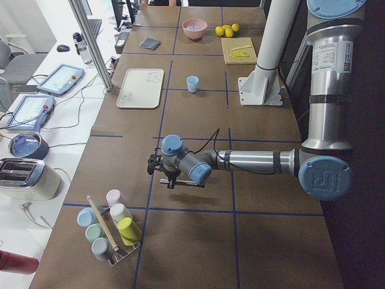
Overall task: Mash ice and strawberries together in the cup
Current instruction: 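Lay the steel rod on the table and open the left gripper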
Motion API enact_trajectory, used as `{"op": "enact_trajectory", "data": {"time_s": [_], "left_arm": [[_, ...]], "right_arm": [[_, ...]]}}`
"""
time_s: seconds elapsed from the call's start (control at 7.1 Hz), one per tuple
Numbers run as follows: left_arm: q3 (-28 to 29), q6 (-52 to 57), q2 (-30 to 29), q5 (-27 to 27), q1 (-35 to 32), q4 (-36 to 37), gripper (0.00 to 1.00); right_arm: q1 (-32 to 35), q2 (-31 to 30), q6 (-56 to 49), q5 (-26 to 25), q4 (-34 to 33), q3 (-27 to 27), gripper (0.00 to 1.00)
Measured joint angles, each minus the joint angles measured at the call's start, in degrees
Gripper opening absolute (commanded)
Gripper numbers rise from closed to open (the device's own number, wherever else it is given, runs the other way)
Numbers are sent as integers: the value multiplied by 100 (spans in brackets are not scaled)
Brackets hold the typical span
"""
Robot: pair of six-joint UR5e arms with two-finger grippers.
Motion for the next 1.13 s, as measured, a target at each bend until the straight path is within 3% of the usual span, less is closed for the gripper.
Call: {"op": "enact_trajectory", "data": {"time_s": [0.42,0.7,0.85,0.99,1.13], "left_arm": [[121,34,103,424,34,4,0],[143,29,109,541,40,4,8],[145,27,107,570,40,6,32],[147,27,105,585,40,4,99],[145,16,104,593,40,-4,100]], "right_arm": [[-7,0,1,3,0,0,99],[-9,3,2,3,0,5,99],[-9,9,1,2,0,8,99],[-9,19,-1,-2,0,8,99],[-9,30,0,-4,0,9,99]]}}
